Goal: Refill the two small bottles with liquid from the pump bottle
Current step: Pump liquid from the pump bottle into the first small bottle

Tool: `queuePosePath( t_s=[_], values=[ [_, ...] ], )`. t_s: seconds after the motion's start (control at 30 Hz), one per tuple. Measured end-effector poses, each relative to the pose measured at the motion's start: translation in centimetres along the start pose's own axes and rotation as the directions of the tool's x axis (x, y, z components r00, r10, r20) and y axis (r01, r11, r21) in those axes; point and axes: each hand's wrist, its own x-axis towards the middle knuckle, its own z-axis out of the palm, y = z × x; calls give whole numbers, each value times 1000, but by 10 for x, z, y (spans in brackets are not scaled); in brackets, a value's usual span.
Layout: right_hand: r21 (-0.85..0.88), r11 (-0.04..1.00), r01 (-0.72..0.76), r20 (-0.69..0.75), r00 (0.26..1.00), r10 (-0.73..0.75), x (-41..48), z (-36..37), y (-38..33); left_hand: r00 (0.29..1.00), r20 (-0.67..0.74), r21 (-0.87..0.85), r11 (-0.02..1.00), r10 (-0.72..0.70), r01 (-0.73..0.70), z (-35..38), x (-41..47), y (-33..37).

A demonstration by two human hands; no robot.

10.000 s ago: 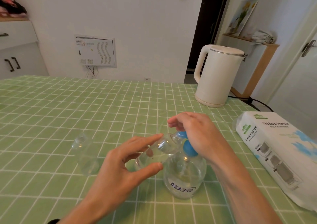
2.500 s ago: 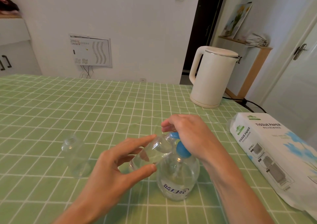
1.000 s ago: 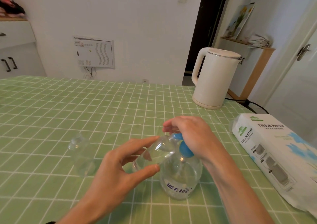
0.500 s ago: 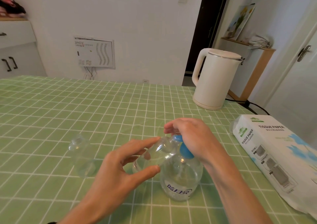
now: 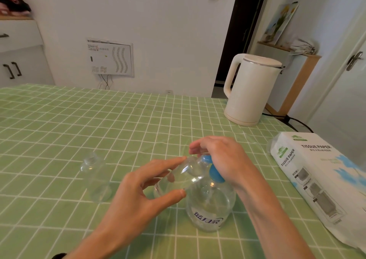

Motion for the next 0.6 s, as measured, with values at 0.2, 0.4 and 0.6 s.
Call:
queuePosePath(
  t_s=[0.2, 0.4, 0.6],
  values=[
    [-3, 1000, 23, -35, 999, -23, -1, -3, 0, 1000, -9, -17, 1000, 5, -5, 1, -2, 3],
    [1, 999, 42, -39, 998, -42, 0, -5, -2, 1000, -13, -29, 999, 17, -17, 0, -1, 4],
    [19, 1000, -7, -11, 1000, 8, 1, -1, -3, 1000, -8, -15, 1000, 16, -16, -1, 2, 0]
  ],
)
